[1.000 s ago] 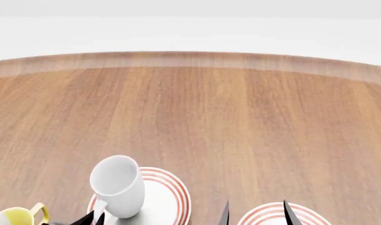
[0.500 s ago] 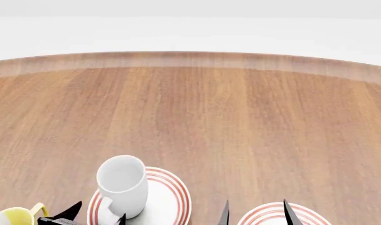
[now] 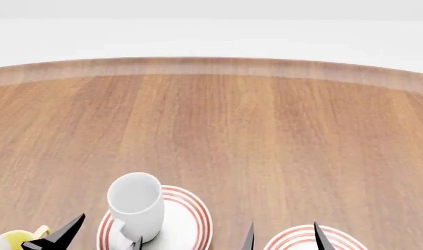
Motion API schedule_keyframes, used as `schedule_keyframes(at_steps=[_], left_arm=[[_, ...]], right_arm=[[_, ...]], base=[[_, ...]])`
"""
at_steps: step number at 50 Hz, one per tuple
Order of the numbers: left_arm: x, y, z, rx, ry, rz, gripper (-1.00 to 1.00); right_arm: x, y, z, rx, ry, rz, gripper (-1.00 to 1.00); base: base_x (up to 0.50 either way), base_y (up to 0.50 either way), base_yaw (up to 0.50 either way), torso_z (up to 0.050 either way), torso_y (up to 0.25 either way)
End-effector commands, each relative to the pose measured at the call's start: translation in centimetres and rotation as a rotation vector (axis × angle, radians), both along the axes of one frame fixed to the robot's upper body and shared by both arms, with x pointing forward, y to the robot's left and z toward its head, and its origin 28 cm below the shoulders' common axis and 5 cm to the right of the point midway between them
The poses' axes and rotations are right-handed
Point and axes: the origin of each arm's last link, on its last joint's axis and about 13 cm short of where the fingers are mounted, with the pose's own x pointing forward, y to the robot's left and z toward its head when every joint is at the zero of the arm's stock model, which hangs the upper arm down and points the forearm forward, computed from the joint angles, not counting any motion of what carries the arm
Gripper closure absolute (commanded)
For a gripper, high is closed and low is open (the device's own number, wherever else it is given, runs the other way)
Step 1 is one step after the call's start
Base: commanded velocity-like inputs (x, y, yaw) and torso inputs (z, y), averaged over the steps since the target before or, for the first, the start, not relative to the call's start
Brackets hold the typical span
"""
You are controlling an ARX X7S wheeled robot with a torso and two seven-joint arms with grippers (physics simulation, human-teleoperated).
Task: Put the white mug on the left plate.
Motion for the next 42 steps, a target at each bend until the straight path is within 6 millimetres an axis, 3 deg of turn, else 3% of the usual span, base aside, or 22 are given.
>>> schedule_keyframes(at_steps=[1, 6, 12, 24, 42], left_arm=[[-3.9, -0.4, 3.5, -0.011, -0.119, -0.045, -1.00], [-5.0, -0.4, 4.1, -0.012, -0.148, -0.051, -1.00], [-5.4, -0.5, 4.9, -0.025, -0.176, -0.046, -1.00], [-7.2, -0.8, 6.6, -0.028, -0.247, -0.065, -1.00], [-7.1, -1.2, 6.6, -0.014, -0.252, -0.080, -1.00]], right_arm=[[0.0, 0.0, -0.1, 0.005, 0.001, 0.002, -1.00], [-0.1, 0.0, 0.0, 0.012, -0.004, 0.004, -1.00], [-0.9, 0.1, 1.9, 0.100, -0.168, 0.033, -1.00], [-2.0, 0.1, 2.5, 0.097, -0.196, 0.043, -1.00], [-2.0, 0.4, 2.5, 0.096, -0.193, 0.060, -1.00]], base=[[0.00, 0.00, 0.00, 0.000, 0.000], [0.00, 0.00, 0.00, 0.000, 0.000], [0.00, 0.00, 0.00, 0.000, 0.000], [0.00, 0.00, 0.00, 0.000, 0.000], [0.00, 0.00, 0.00, 0.000, 0.000]])
